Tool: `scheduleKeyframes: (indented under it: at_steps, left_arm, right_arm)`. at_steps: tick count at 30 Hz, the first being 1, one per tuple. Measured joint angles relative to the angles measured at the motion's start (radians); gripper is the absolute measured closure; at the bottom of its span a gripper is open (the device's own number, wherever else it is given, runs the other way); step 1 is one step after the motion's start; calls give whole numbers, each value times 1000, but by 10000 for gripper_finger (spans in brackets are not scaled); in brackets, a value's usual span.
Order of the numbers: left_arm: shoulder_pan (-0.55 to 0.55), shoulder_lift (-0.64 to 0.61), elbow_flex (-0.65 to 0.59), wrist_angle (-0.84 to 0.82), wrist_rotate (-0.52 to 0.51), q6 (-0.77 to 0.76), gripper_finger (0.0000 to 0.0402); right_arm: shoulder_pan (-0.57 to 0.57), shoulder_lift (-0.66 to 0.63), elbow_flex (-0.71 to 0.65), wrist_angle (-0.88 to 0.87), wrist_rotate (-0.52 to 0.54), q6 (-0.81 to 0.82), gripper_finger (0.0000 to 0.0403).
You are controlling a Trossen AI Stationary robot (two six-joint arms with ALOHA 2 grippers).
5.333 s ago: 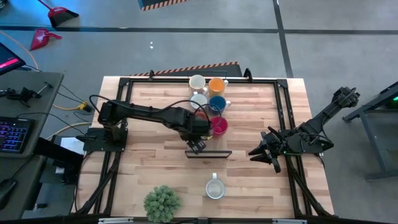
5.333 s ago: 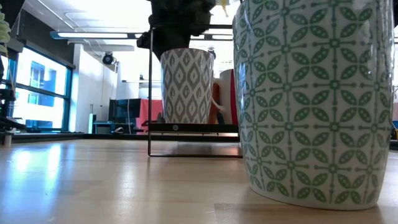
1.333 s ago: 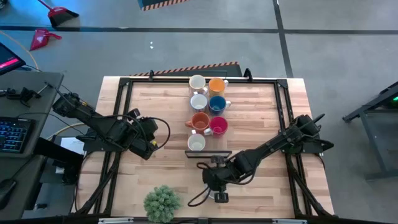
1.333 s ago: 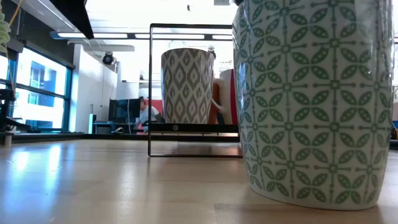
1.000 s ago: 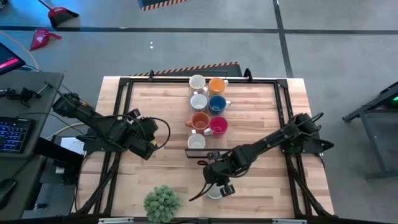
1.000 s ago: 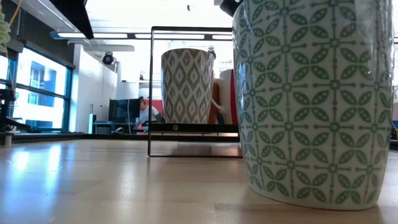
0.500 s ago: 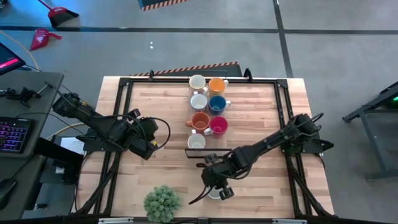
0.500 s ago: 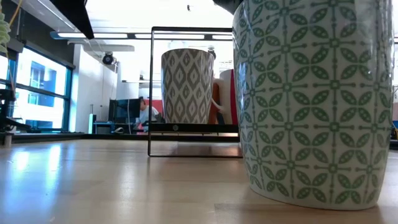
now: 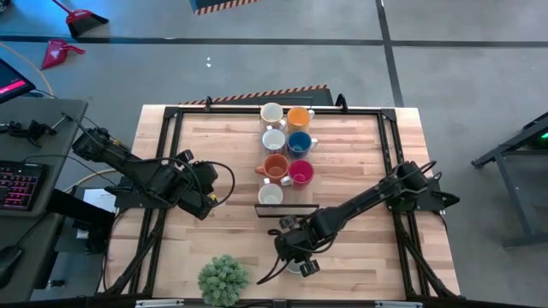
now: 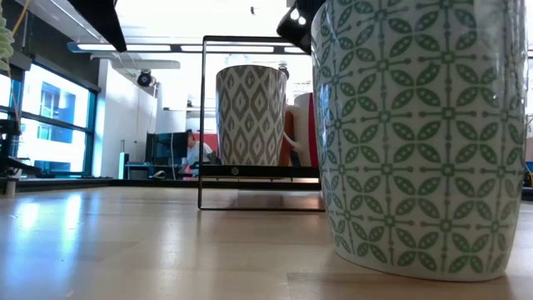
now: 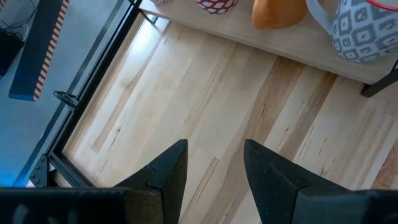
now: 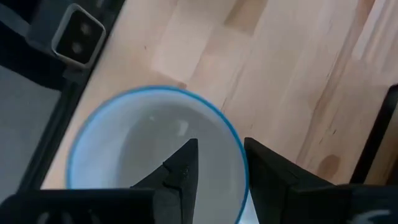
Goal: Place coffee mugs
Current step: Put the green cup on the shelf aligned with the other gray cup
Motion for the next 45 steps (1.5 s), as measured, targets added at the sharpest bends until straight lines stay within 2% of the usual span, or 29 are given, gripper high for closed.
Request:
scheduleKeyframes:
  at_steps: [30,33,38,45]
  left_arm:
    - [0,0,0,13,0,0,254]
    - [0,0,0,14,0,0,254]
    - [0,0,0,15,0,0,254]
    - [0,0,0,14,0,0,254]
  right_arm:
    - [-14,75,-1,83,9,58,299]
    - [-14,77,-1,78,32,93,319]
    - [-17,76,-1,81,77,156,390]
    - [-13,72,11,81,153,263,399]
